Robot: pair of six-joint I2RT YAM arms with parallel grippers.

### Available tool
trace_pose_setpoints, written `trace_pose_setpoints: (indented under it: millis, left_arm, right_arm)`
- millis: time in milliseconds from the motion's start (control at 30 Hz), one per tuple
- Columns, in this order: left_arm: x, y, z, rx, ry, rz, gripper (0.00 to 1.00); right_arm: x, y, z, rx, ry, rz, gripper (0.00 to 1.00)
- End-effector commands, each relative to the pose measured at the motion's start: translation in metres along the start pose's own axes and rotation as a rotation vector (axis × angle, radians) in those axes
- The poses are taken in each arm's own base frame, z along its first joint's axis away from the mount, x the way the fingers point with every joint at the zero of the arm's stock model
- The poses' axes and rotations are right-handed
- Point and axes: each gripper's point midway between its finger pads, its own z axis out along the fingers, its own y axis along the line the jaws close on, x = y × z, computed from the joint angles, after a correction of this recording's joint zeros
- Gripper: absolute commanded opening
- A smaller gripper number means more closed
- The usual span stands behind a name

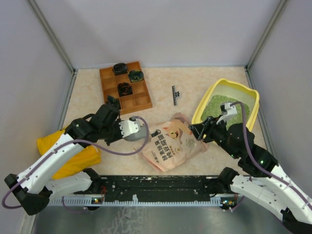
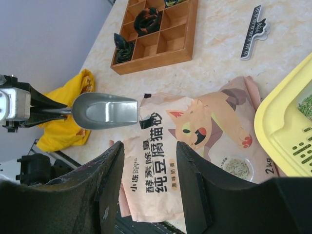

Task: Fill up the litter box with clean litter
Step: 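Scoop the cat litter from the cat litter bag.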

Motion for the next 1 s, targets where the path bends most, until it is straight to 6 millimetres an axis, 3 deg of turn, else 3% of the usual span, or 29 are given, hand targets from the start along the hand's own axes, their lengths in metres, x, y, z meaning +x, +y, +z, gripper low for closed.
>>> trace_pose_setpoints:
  millis: [0,467,800,967]
  left_arm:
    - [-0.001,-0.009,-0.001,0.042,-0.032,0.006,0.0]
    - [-0.012,-0.01,0.02,0.066,-0.072,0.014,0.0]
    - [-0.033,-0.012,0.04,0.106,-0.168,0.097,0.0]
    - [-0.034,-0.014,0.051,0.116,-0.178,0.133,0.0]
  right_arm:
    - [-0.016,0.012,-0.001,-0.045,-0.052,0.026,0.47]
    - [-0.015,0.009,-0.006,-0.046,-0.064,0.027,0.48]
    - [-0.014,0.008,-0.01,-0.05,-0.066,0.044,0.47]
    - [-0.011,0.005,-0.01,-0.033,-0.057,0.052,0.47]
